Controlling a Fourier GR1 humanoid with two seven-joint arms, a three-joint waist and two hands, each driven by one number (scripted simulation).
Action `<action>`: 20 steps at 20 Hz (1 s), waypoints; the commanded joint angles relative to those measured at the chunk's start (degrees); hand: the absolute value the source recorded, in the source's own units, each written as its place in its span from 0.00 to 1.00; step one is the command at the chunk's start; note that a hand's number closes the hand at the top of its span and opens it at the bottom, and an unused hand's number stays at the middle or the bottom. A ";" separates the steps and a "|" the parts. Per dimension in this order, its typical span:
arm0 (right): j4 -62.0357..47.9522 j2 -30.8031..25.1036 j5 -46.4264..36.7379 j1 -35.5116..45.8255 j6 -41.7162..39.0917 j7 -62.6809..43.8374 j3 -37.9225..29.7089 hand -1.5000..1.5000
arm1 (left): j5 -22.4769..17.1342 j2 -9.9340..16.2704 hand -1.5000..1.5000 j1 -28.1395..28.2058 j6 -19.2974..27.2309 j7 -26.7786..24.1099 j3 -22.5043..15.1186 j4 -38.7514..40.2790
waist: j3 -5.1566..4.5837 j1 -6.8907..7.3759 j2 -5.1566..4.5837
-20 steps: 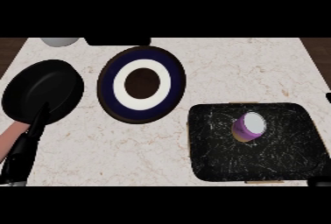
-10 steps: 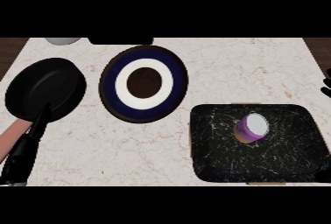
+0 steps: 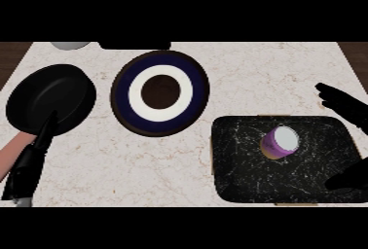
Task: Pick the can from the tray and place it in the plate
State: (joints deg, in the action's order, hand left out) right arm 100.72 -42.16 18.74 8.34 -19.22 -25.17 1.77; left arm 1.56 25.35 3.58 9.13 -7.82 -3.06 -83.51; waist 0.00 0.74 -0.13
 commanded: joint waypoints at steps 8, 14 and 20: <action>-16.74 3.87 -12.28 10.20 -12.44 5.27 5.22 0.00 | 1.73 -1.40 0.50 1.91 -1.84 -1.20 2.51 -0.23 | 0.01 -0.08 0.04; -15.66 8.17 -14.98 10.51 -15.71 4.09 4.24 0.00 | 1.95 -2.52 0.50 2.37 -4.71 -1.39 4.48 -0.77 | -0.01 -0.36 0.13; -18.80 11.07 -21.19 8.63 -18.41 8.02 4.47 0.00 | 6.79 -6.26 0.50 -0.50 -2.52 1.91 2.97 -1.81 | 0.01 -0.62 0.14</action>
State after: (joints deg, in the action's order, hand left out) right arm 81.90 -32.84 0.28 17.50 -36.05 -17.24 6.20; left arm 5.52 21.75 3.87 5.35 -6.84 1.12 -84.65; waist 0.01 0.30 -0.02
